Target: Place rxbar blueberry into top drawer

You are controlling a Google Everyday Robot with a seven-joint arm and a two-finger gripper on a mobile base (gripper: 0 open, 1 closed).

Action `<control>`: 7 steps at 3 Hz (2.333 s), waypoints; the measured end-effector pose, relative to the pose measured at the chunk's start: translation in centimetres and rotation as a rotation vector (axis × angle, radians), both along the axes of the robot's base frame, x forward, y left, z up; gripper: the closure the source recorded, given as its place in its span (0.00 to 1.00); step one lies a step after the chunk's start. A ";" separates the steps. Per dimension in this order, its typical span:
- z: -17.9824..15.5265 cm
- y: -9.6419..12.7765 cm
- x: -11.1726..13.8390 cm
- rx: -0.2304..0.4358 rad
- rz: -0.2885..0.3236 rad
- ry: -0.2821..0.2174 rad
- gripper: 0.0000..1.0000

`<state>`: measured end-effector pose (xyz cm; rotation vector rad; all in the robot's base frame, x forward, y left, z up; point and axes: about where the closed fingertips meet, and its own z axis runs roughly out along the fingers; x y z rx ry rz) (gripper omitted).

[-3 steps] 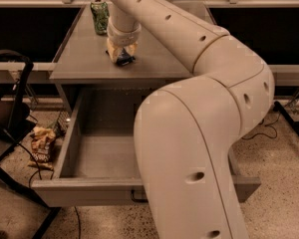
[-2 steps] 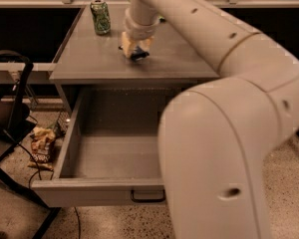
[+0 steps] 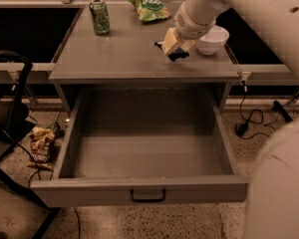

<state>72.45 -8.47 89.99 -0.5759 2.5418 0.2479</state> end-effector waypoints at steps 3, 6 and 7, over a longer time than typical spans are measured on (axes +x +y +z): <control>-10.9 -6.8 -13.2 0.120 0.039 0.058 1.00; -17.5 -5.2 -16.5 0.129 0.176 0.132 1.00; -20.5 -3.9 -16.1 0.088 0.208 0.165 1.00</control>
Offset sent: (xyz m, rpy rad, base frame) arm -0.1618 -0.0866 -0.1835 0.1418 0.1275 0.0049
